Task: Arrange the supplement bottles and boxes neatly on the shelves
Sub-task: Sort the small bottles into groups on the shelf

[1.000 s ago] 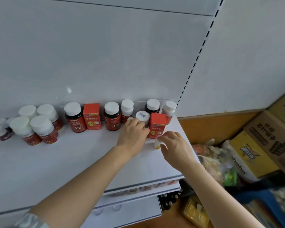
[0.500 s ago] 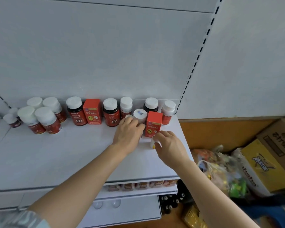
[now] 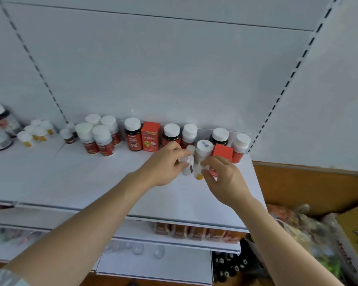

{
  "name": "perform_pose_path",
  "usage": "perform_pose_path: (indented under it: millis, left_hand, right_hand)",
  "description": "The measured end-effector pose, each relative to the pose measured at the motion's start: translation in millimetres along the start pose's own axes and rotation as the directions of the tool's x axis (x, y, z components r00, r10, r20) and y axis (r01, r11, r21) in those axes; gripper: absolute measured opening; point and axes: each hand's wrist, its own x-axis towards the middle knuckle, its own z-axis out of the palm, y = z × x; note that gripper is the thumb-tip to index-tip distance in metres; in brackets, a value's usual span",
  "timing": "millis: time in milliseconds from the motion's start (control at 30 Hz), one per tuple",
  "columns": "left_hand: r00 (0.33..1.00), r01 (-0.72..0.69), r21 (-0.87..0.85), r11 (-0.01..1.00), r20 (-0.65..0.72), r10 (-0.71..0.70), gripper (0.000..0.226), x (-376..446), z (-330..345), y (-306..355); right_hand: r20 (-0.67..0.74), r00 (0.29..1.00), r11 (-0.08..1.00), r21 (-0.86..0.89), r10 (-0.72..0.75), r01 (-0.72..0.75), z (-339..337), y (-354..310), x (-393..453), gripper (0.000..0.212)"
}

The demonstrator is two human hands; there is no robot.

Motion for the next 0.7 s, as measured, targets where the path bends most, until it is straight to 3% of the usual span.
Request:
perform_pose_path:
  millis: [200, 400, 700]
  left_hand:
    - [0.991, 0.126, 0.103, 0.987, -0.060, -0.120, 0.028, -35, -41, -33]
    - [0.964, 0.243, 0.030, 0.970, -0.120, -0.238, 0.042, -77, -81, -69]
    - [0.964, 0.248, -0.051, 0.967, -0.090, -0.251, 0.032, -161, -156, -156]
  right_hand:
    - [0.019, 0.995, 0.993, 0.060, -0.099, 0.098, 25, -42, 18, 0.018]
    - [0.067, 0.983, 0.982, 0.098, -0.169, 0.162, 62, -102, 38, 0.018]
    - [0.129, 0.972, 0.977, 0.114, -0.194, 0.180, 147, -218, 57, 0.017]
